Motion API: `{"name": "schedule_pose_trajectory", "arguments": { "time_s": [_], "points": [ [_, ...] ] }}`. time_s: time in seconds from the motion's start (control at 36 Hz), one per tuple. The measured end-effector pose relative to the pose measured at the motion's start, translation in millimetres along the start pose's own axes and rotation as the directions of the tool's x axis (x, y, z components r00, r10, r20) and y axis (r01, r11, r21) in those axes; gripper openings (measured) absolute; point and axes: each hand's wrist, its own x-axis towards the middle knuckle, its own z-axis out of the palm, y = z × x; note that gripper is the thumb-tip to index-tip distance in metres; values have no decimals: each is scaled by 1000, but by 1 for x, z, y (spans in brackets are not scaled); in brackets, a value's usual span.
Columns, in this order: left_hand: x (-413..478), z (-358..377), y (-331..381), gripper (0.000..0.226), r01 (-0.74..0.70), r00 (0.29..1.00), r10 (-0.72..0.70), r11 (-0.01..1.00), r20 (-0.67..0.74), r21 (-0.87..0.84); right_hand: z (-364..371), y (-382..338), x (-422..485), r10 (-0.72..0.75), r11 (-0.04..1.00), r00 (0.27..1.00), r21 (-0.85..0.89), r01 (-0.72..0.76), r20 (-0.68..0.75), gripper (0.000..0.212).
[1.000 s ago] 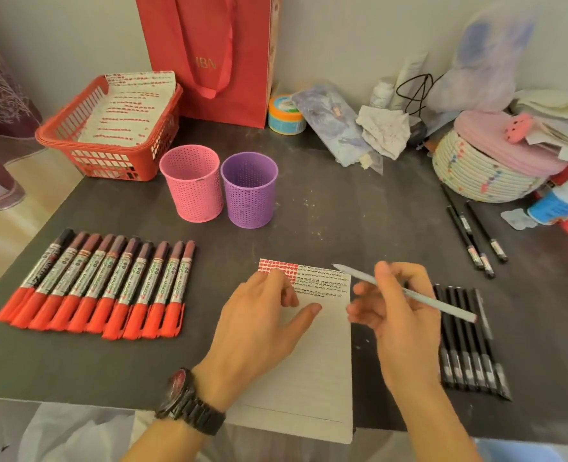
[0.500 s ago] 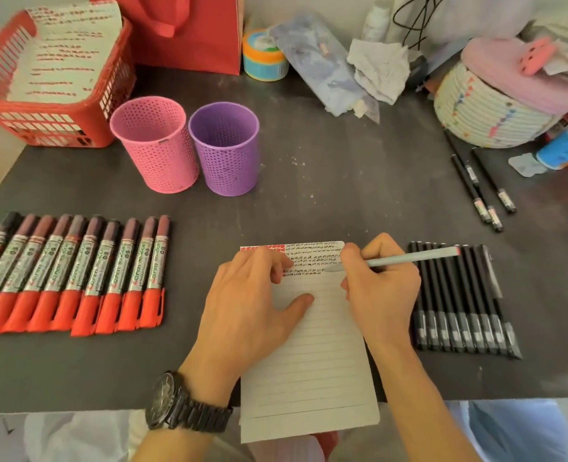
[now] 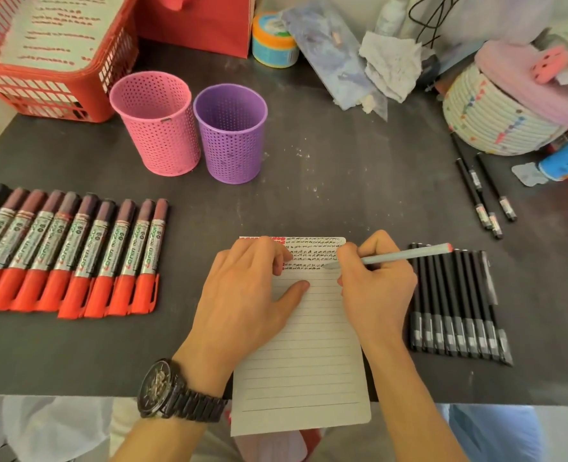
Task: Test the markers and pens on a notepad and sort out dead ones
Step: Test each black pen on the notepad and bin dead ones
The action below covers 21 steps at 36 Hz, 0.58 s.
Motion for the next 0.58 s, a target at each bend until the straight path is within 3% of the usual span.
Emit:
{"name": "schedule_pose_trajectory", "arguments": {
  "time_s": [0.28,0.58],
  "points": [
    [0,0,-1,42,13,1000,-13,1000,11,10,0,-1,0,-21,998,1000,-53,21,-3,30],
    [0,-1,-1,51,26,999,-26,1000,45,-7,-2,-2,0,-11,998,1000,-63,10,-7,31]
  ]
}}
